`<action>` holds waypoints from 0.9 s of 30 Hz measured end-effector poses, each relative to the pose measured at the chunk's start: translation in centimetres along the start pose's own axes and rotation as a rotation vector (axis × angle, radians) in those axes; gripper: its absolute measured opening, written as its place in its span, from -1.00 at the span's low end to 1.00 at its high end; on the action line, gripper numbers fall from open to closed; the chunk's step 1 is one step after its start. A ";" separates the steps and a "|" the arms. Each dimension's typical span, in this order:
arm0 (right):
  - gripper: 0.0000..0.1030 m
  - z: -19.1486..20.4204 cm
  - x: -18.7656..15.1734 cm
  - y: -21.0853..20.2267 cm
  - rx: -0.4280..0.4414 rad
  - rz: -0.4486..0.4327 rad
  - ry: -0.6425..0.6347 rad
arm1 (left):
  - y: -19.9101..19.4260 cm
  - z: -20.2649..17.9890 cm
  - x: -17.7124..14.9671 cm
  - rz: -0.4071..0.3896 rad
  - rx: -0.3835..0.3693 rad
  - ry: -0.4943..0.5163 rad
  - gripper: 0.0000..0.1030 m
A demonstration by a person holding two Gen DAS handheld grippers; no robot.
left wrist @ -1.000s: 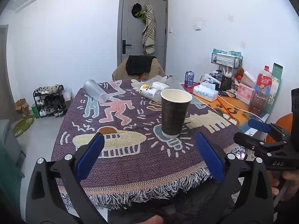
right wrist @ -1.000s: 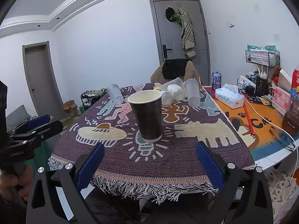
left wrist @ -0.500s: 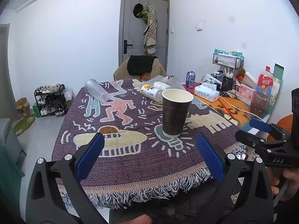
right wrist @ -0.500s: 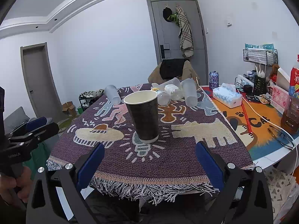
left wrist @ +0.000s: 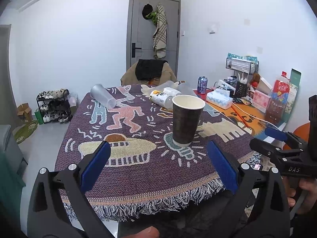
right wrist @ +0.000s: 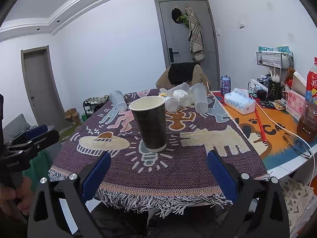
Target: Flip cup upright
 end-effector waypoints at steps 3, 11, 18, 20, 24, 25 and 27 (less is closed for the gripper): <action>0.85 0.0 0.0 0.0 0.002 0.003 0.004 | 0.0 0.1 -0.1 0.000 -0.001 0.000 0.89; 0.85 0.3 0.1 -0.1 0.008 -0.002 0.002 | 0.0 -0.2 -0.1 -0.001 -0.006 0.002 0.89; 0.85 0.4 0.2 -0.2 0.007 -0.003 0.001 | -0.1 -0.5 0.0 -0.002 -0.012 0.005 0.89; 0.85 0.3 0.2 -0.2 0.007 -0.003 0.002 | -0.1 -0.6 -0.1 0.000 -0.013 0.006 0.89; 0.85 0.4 0.1 -0.1 0.007 0.001 0.001 | -0.1 -0.7 -0.2 0.002 -0.015 0.013 0.89; 0.85 0.3 0.1 -0.2 0.007 0.001 0.000 | -0.1 -0.7 -0.2 0.002 -0.014 0.013 0.89; 0.85 0.4 0.1 -0.2 0.009 0.001 -0.001 | 0.0 -0.7 -0.3 0.004 -0.017 0.010 0.89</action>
Point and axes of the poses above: each gripper's, at about its wrist camera, not at the fingertips, and y roughly the way its jaws point, z to its left, x to its top, the point moved 6 cm from there along y, roughly the way its jaws point, and after that the axes turned 13 degrees about -z, right-handed, at the moved point
